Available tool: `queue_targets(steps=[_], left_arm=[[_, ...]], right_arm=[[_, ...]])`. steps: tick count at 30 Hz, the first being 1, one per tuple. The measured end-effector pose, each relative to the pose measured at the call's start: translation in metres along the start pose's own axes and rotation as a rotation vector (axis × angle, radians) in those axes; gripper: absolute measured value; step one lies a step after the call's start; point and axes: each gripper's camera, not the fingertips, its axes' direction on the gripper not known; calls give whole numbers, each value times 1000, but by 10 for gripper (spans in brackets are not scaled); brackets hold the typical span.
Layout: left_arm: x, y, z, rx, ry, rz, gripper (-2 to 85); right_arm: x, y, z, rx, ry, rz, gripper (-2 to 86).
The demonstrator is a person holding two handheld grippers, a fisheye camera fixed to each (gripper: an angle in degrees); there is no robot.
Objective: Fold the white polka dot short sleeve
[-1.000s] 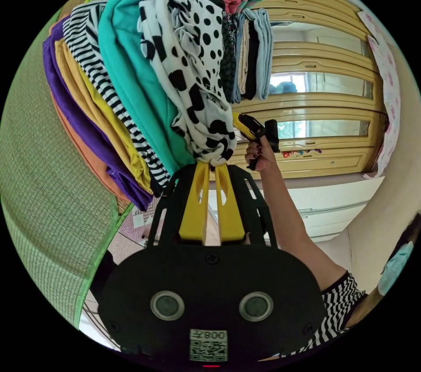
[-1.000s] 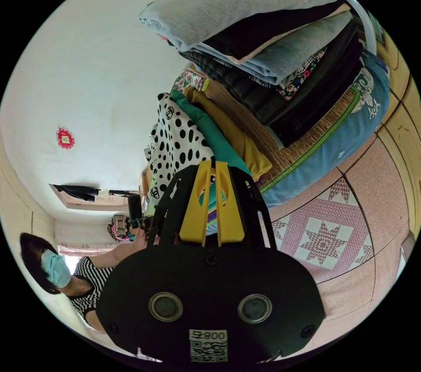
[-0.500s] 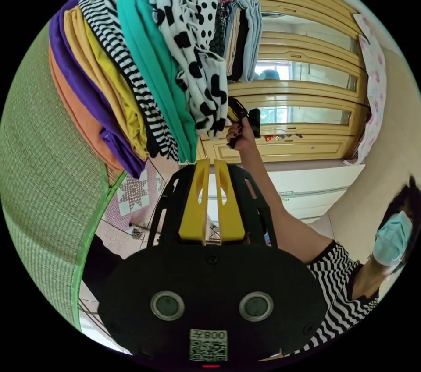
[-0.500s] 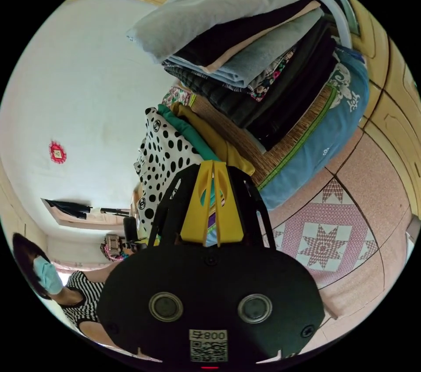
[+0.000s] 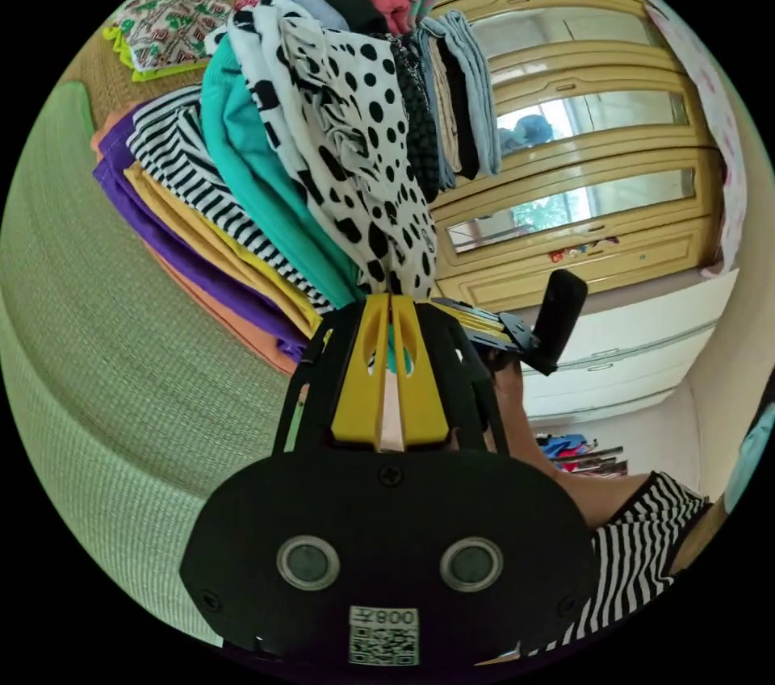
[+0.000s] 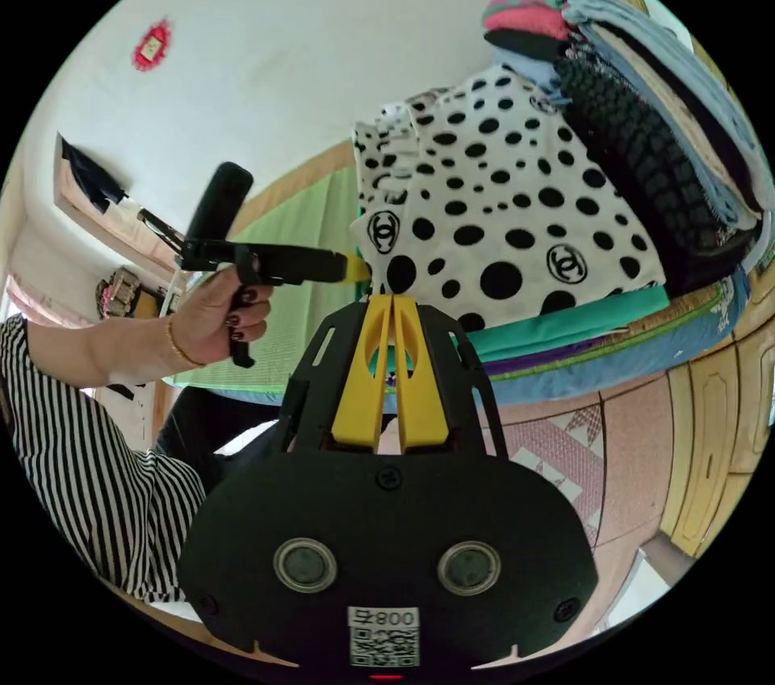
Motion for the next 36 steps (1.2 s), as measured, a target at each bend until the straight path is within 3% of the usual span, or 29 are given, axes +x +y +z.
queue_targets(steps=[3,7,12,18,23,27,30,36], left_arm=[[15,14,0,-9,-55,78,2],[21,28,5,-52,-47,83,1],[42,57,-25,-4,-136,212,1],[37,116,-67,-51,-468,290,1],[4,175,-80,-231,-750,222,2],[-8,208,-86,-286,-805,182,2],[-4,229,-98,-230,-786,187,2],[6,263,-131,-152,-724,181,2]], right_arm=[[-30,9,-11,72,64,-65,1],[-38,13,36,-60,87,-35,1],[-74,38,27,72,185,-16,1],[-163,71,19,322,351,-148,2],[-227,52,46,417,336,-314,13],[-255,8,89,416,208,-363,51],[-267,-30,128,405,153,-372,61],[-269,-127,211,372,201,-316,92]])
